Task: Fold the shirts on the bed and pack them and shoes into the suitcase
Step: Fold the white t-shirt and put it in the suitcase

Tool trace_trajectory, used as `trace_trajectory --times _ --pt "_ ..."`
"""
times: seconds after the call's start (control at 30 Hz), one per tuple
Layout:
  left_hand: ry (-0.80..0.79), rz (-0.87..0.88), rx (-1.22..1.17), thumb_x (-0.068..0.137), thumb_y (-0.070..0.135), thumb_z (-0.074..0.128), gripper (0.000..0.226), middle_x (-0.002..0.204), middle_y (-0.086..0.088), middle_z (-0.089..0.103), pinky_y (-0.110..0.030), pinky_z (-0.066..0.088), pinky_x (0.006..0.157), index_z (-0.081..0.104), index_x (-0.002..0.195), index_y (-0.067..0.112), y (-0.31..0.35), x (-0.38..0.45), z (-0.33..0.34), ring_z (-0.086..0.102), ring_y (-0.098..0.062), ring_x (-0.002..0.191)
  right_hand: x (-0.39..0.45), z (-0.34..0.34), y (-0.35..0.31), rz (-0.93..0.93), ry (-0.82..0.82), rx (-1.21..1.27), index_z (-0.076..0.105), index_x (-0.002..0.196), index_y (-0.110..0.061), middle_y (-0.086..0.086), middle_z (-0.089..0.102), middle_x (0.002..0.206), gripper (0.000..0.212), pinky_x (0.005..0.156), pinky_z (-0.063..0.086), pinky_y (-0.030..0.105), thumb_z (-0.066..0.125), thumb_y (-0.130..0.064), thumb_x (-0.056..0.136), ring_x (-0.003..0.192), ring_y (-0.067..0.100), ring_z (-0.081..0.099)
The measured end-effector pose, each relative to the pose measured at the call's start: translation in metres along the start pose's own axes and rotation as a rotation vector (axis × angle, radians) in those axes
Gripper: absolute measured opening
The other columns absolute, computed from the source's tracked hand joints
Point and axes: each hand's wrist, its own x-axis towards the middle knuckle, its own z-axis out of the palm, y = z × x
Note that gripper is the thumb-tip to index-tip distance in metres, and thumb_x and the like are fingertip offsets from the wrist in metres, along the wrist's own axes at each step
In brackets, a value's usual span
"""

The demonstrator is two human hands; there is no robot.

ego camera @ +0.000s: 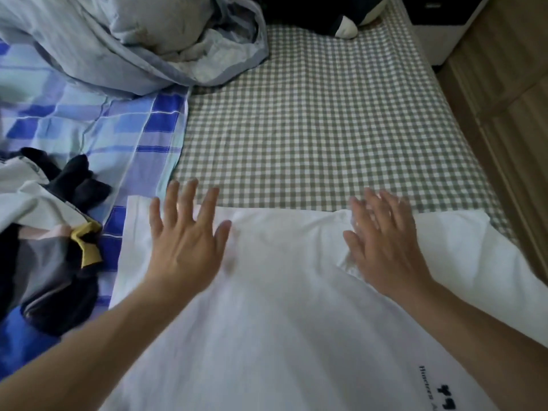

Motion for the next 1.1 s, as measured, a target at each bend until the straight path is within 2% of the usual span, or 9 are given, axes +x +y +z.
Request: trace_trajectory --times 0.17,0.3,0.4,0.5,0.63,0.77,0.83,0.93,1.1 --pt "-0.274 -0.247 0.076 0.095 0.071 -0.005 0.074 0.169 0.0 -0.019 -0.051 -0.006 0.126 -0.015 0.159 0.037 -0.029 -0.082 0.023 -0.02 -0.023 0.155 -0.011 0.02 0.018 0.117 -0.345 -0.04 0.007 0.162 -0.028 0.0 0.005 0.17 0.077 0.125 0.007 0.052 -0.007 -0.065 0.095 0.156 0.025 0.003" --pt "-0.315 -0.524 0.096 0.1 0.062 0.006 0.074 0.17 -0.004 -0.012 -0.052 -0.002 0.126 -0.006 0.162 0.024 -0.062 -0.09 0.008 -0.01 -0.027 0.156 -0.016 -0.002 -0.01 0.187 -0.254 -0.003 0.012 0.162 -0.023 0.007 0.002 0.17 0.07 0.124 0.0 0.055 0.005 -0.058 0.101 0.155 0.031 -0.004" --pt "-0.197 -0.241 0.069 0.105 0.052 0.018 0.069 0.169 -0.009 -0.015 -0.052 -0.008 0.125 -0.001 0.163 0.02 0.007 -0.105 -0.002 -0.019 -0.029 0.155 -0.063 -0.025 -0.065 0.066 -0.069 0.113 0.023 0.159 -0.016 0.015 0.011 0.168 0.063 0.125 0.007 0.056 0.027 -0.047 0.104 0.155 0.035 0.002" --pt "-0.328 0.073 0.059 0.103 0.064 0.014 0.066 0.169 -0.001 -0.014 -0.051 -0.004 0.125 -0.002 0.161 0.037 0.061 -0.166 0.019 -0.017 -0.027 0.155 -0.113 -0.023 -0.09 0.025 -0.077 0.187 0.019 0.16 -0.017 0.013 0.01 0.169 0.063 0.124 0.01 0.055 0.031 -0.044 0.104 0.156 0.033 0.002" --pt "-0.354 -0.344 0.084 0.097 0.069 0.0 0.068 0.167 0.002 -0.024 -0.05 -0.005 0.126 -0.015 0.158 0.042 0.006 -0.209 0.025 -0.026 -0.022 0.153 -0.156 0.001 -0.044 0.046 -0.259 0.041 0.028 0.159 -0.02 0.008 0.016 0.168 0.069 0.123 0.016 0.053 0.016 -0.057 0.102 0.155 0.031 0.01" --pt "-0.436 -0.486 0.088 0.095 0.067 -0.006 0.073 0.164 -0.001 -0.032 -0.05 -0.008 0.125 -0.021 0.158 0.034 -0.019 -0.235 -0.002 -0.03 -0.023 0.151 -0.147 -0.006 -0.034 0.109 -0.305 0.03 0.019 0.161 -0.022 0.005 0.003 0.17 0.073 0.124 0.004 0.054 0.012 -0.061 0.1 0.155 0.035 -0.002" --pt "-0.408 -0.475 0.08 0.098 0.064 -0.001 0.071 0.165 -0.005 -0.029 -0.051 -0.01 0.125 -0.016 0.16 0.032 -0.002 -0.256 -0.015 -0.029 -0.027 0.151 -0.15 -0.018 -0.064 0.102 -0.236 0.09 0.013 0.161 -0.02 0.009 -0.001 0.17 0.069 0.124 0.001 0.055 0.016 -0.057 0.103 0.155 0.035 -0.008" --pt "-0.358 -0.193 0.057 0.103 0.06 0.012 0.065 0.169 -0.006 -0.016 -0.049 -0.008 0.125 -0.005 0.161 0.037 0.032 -0.316 -0.021 -0.019 -0.03 0.155 -0.189 -0.02 -0.114 -0.182 -0.283 0.183 0.013 0.161 -0.022 0.007 0.001 0.17 0.069 0.124 0.007 0.056 0.019 -0.057 0.102 0.156 0.033 -0.006" --pt "-0.358 -0.222 -0.008 0.103 0.058 0.02 0.061 0.171 -0.005 0.003 -0.052 0.009 0.125 0.014 0.161 0.04 0.024 -0.405 -0.018 -0.001 -0.03 0.157 -0.21 -0.026 -0.12 -0.178 -0.34 0.408 0.05 0.147 -0.013 0.011 0.037 0.16 0.064 0.12 0.024 0.056 0.031 -0.048 0.097 0.15 0.035 0.028"
